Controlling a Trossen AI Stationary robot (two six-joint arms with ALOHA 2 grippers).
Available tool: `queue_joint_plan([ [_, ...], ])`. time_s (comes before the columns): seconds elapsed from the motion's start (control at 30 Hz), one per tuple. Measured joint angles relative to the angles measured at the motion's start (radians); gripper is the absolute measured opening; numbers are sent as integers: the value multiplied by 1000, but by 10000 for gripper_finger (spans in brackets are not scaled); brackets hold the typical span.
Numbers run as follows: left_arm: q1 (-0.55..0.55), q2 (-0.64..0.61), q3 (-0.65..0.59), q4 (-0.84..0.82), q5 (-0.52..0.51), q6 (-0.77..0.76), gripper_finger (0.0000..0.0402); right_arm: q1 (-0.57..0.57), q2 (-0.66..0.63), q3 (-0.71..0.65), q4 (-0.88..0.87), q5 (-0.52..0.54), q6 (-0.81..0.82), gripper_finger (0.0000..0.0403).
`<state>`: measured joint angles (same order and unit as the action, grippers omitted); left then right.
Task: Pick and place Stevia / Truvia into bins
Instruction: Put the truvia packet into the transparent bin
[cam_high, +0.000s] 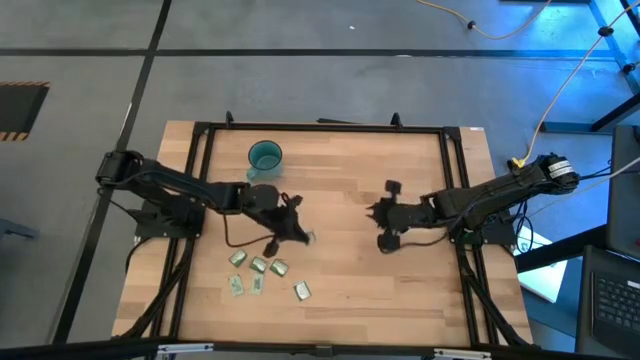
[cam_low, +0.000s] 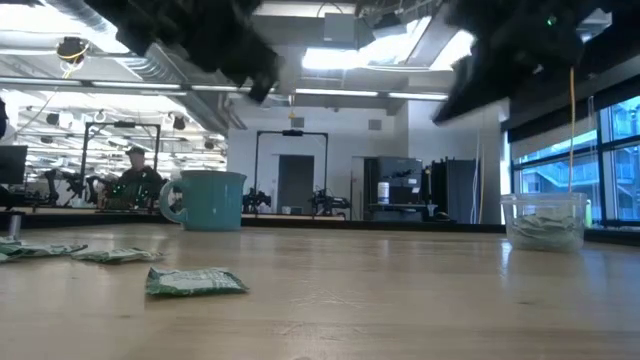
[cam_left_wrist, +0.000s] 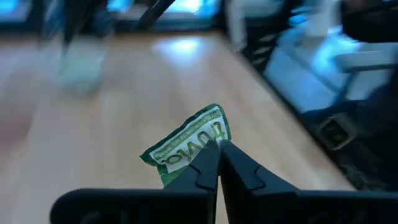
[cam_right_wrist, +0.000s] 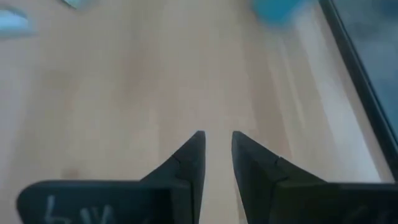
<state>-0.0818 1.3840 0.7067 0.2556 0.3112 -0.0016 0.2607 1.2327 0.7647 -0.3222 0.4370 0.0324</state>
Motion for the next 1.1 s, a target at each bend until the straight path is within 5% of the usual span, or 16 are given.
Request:
queue_joint_plan([
  [0.37,-8,146,1,259,77,187,4,2,31,0,460,-404,-375,83],
  [0.67,-8,255,2,452,253,236,4,2,179,0,582,-468,-430,83],
  [1.1,-8,286,2,497,363,234,4,3,301,0,808,-593,-430,83],
])
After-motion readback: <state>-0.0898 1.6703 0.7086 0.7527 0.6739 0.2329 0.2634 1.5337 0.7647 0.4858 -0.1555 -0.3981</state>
